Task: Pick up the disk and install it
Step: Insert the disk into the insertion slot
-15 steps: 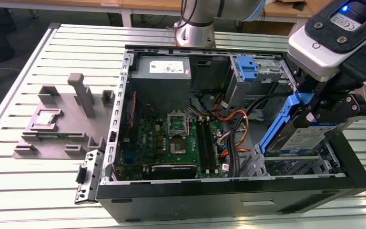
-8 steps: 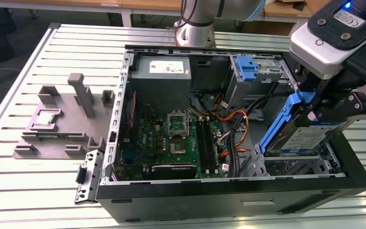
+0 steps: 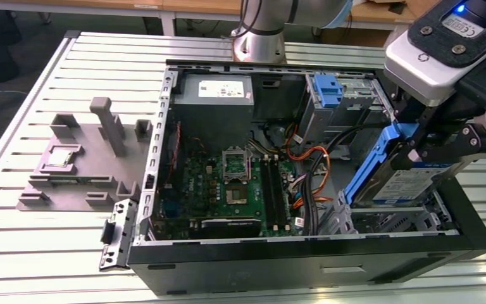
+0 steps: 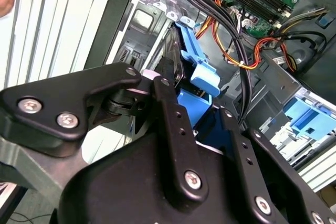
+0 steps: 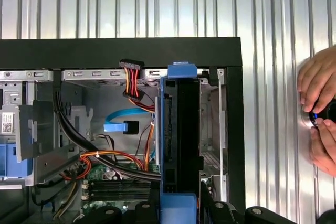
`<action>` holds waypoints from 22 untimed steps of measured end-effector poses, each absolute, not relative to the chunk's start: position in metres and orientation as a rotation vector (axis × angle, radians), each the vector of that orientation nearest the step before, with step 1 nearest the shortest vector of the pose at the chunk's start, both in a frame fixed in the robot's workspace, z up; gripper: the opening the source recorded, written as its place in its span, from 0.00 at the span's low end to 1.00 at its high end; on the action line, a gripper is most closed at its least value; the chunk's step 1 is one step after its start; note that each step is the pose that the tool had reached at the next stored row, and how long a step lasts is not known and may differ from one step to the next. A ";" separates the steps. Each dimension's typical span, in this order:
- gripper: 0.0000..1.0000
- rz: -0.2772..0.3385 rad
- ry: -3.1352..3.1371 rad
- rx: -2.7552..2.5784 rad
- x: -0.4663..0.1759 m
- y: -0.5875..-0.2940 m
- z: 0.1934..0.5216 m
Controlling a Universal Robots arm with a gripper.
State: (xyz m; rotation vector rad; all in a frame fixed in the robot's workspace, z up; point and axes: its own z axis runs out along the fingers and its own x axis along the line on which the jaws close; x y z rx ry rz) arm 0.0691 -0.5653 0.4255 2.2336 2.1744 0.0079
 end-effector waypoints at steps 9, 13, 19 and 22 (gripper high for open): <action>0.36 0.001 2.187 2.223 0.069 -0.565 0.421; 0.36 0.001 2.187 2.223 0.069 -0.565 0.419; 0.36 0.001 2.187 2.223 0.069 -0.565 0.416; 0.36 0.001 2.187 2.223 0.069 -0.565 0.415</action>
